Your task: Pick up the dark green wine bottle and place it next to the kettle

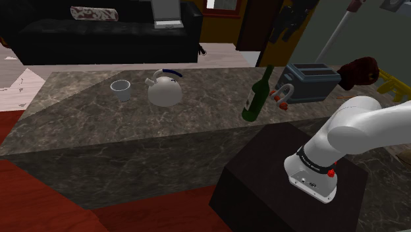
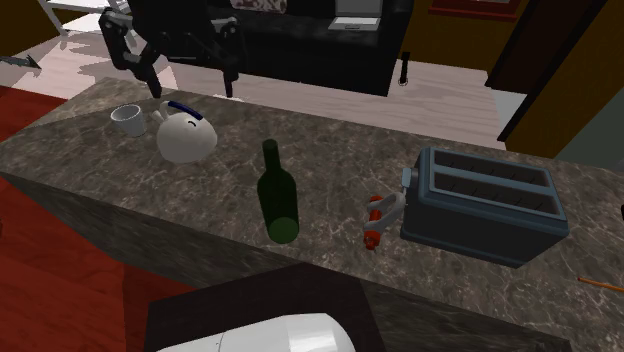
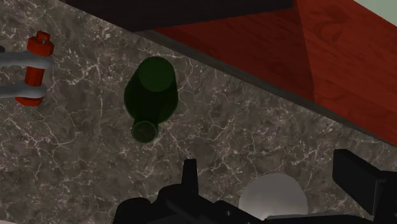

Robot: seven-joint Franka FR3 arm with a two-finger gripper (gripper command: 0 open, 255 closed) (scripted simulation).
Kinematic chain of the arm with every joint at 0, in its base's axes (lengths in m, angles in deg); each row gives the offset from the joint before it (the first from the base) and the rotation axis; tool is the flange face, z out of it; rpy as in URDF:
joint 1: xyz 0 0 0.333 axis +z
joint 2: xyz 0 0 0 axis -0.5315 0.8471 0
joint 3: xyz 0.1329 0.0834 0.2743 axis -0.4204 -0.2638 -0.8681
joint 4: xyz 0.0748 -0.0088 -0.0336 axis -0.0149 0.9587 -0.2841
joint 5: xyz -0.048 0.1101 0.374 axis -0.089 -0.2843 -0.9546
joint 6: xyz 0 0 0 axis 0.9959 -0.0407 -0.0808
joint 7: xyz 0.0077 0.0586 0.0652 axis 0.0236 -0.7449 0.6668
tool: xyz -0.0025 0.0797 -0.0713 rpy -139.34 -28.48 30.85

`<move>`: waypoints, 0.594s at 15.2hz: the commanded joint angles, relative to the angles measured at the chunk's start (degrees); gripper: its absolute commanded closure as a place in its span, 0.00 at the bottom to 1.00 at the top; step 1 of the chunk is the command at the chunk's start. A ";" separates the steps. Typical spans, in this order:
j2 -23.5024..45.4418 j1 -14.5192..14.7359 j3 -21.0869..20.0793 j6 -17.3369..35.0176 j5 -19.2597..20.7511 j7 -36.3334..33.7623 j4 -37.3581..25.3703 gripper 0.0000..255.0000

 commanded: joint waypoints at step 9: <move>3.74 -3.70 1.87 8.88 6.87 2.40 9.13 0.00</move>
